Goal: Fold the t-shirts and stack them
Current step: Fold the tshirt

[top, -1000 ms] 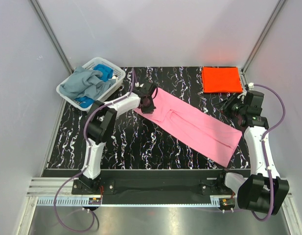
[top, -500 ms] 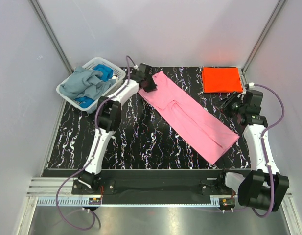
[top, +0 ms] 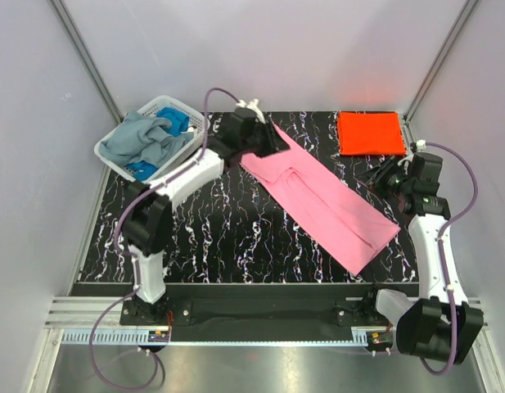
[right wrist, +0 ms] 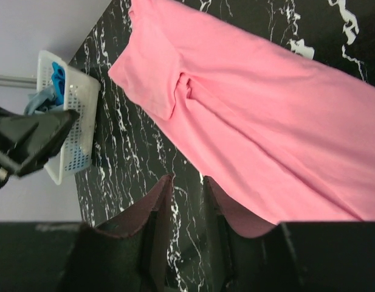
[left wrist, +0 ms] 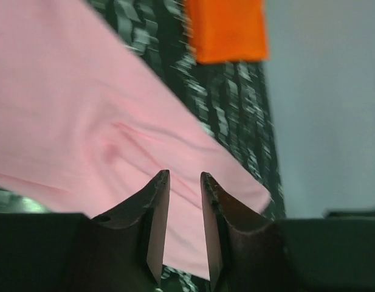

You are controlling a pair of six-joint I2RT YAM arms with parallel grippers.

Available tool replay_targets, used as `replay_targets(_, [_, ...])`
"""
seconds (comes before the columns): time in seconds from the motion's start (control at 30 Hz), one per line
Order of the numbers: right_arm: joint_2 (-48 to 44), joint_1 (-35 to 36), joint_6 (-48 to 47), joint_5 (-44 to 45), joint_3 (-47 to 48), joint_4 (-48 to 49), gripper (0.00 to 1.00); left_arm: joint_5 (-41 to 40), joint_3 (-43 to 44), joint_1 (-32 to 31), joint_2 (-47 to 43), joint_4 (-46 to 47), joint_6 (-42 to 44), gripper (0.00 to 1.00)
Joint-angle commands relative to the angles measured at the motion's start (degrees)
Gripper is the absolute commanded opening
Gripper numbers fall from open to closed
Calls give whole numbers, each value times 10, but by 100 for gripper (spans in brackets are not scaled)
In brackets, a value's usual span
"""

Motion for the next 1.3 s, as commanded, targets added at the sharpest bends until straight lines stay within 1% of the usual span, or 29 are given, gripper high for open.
replay_targets(0.0, [-35,3,1,-18,36,-53,35,-27,-50,-61,-57,19,-1,31])
replay_targets(0.03, [-37,3,-7,-16,58,-67,35,-38,-75,-86,-62,17,-9,31])
replay_targets(0.1, [-55,3,-16,3,86,-101,35,-55,-88,-113,-71,3,-11,31])
replay_targets(0.13, [-61,3,-18,11,95,-110,35,-70,-91,-140,-70,-2,-9,31])
replay_targets(0.17, [-74,3,-19,17,104,-119,35,-76,-90,-154,-62,-6,-8,29])
replay_targets(0.27, [-93,2,-17,20,136,-143,34,-64,-75,-195,-26,-19,-21,27])
replay_targets(0.3, [-95,3,-17,14,150,-153,34,-56,-76,-203,-16,-8,-26,26])
replay_targets(0.33, [-98,3,-16,12,157,-159,34,-50,-76,-223,-9,-5,-32,25])
replay_targets(0.43, [-108,3,-17,10,177,-178,34,-51,-69,-253,16,-5,-36,25])
replay_targets(0.5, [-115,3,-18,3,184,-183,34,-44,-70,-261,34,-4,-40,25])
replay_targets(0.53, [-117,3,-17,1,186,-184,34,-27,-69,-264,42,-5,-44,25])
replay_targets(0.6, [-117,2,-20,-6,192,-192,34,-18,-69,-264,63,-26,-48,25])
replay_targets(0.73, [-119,3,-30,-12,203,-214,34,-48,-84,-263,69,-56,-33,26])
replay_targets(0.87, [-130,3,-31,-8,198,-212,35,-69,-72,-262,83,-93,-23,26])
replay_targets(1.03, [-126,3,-30,-19,200,-208,34,-61,-73,-260,74,-61,-1,27])
replay_targets(1.27, [-122,3,-31,-21,195,-200,34,-56,-34,-259,87,-44,2,28])
